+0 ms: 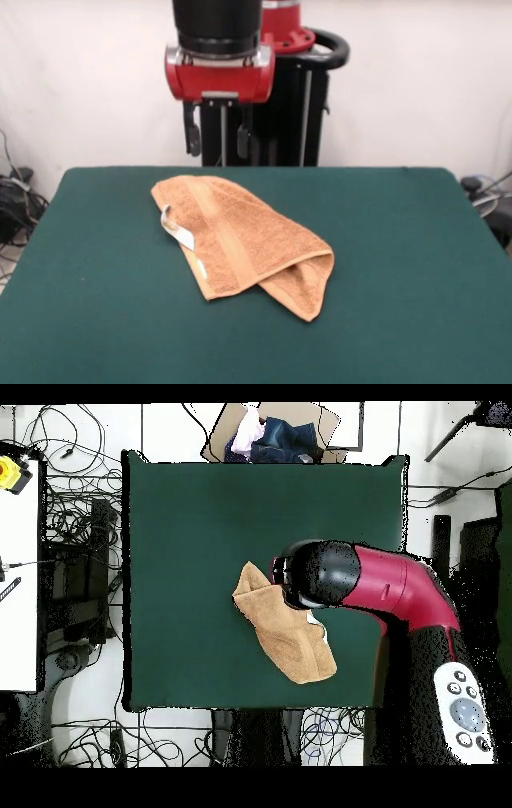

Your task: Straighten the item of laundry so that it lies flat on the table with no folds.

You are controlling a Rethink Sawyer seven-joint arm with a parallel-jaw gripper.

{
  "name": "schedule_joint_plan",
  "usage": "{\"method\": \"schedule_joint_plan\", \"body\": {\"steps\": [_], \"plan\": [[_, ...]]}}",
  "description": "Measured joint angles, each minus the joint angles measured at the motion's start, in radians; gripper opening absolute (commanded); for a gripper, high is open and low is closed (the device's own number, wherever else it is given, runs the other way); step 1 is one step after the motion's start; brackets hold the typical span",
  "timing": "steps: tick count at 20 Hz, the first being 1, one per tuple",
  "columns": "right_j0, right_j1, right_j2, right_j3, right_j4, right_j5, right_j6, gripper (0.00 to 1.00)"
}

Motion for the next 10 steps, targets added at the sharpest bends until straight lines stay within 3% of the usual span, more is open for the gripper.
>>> {"method": "schedule_joint_plan", "body": {"steps": [4,10], "plan": [[0.005,-0.009,0.001,-0.002,-0.002,-0.026,0.000,1.00],[0.025,0.058,0.001,-0.021,-0.062,-0.142,0.000,1.00]]}}
